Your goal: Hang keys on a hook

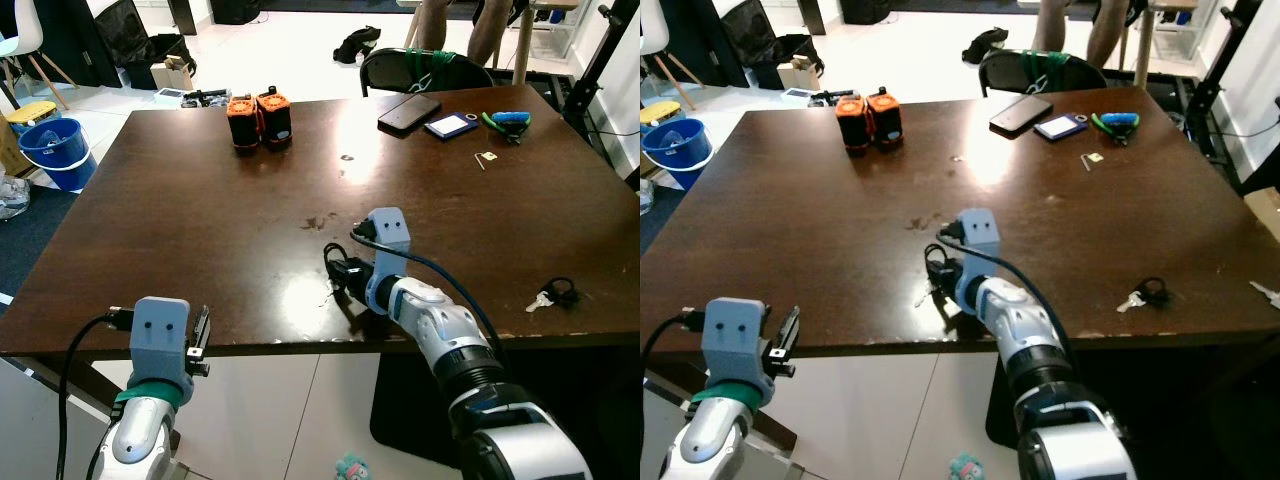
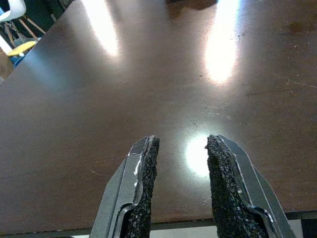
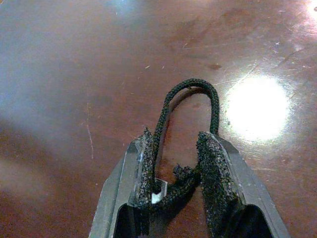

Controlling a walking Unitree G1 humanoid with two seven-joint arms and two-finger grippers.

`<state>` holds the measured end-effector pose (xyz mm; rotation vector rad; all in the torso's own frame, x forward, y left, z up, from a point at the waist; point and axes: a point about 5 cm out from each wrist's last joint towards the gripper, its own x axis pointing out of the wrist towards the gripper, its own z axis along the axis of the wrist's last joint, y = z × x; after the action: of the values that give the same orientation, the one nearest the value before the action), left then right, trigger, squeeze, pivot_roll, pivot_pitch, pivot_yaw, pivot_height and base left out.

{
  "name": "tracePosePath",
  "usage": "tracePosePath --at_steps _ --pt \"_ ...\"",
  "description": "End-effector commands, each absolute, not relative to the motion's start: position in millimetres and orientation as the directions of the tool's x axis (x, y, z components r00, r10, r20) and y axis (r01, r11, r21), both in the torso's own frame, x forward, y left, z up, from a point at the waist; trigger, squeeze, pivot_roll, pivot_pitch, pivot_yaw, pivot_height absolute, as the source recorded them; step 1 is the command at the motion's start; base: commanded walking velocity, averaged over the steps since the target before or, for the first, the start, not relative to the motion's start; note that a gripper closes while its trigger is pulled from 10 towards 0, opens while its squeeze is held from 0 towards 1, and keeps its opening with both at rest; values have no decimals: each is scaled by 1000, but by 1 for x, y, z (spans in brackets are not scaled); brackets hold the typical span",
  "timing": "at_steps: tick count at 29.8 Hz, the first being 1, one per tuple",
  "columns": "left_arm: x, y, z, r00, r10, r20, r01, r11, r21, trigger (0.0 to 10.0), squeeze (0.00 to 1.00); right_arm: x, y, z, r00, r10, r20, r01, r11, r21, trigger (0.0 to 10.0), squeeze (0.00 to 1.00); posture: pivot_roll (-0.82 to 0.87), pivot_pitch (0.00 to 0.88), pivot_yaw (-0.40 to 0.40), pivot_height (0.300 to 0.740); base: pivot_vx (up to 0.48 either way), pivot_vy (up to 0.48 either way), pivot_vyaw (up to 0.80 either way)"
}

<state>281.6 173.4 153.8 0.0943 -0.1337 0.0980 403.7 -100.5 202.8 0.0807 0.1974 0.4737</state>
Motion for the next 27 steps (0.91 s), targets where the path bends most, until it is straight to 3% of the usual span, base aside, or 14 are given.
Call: tracePosePath --at_steps 1,10,19,27 --pt "279 180 148 988 107 107 -117 989 95 10000 0 402 -94 195 846 489 -211 -471 872 132 10000 0 -34 244 189 740 0 0 0" --pt "279 180 147 989 103 102 -113 989 93 10000 0 393 -80 183 759 582 -293 -576 809 117 10000 0 -34 242 191 740 0 0 0" --pt "280 179 147 992 90 91 -98 992 84 10000 0 376 -70 156 598 662 -452 -703 704 99 10000 0 -31 242 193 740 0 0 0" --pt "280 179 146 992 87 89 -95 992 81 10000 0 370 -69 154 549 668 -502 -771 637 5 10000 0 -31 242 193 740 0 0 0"
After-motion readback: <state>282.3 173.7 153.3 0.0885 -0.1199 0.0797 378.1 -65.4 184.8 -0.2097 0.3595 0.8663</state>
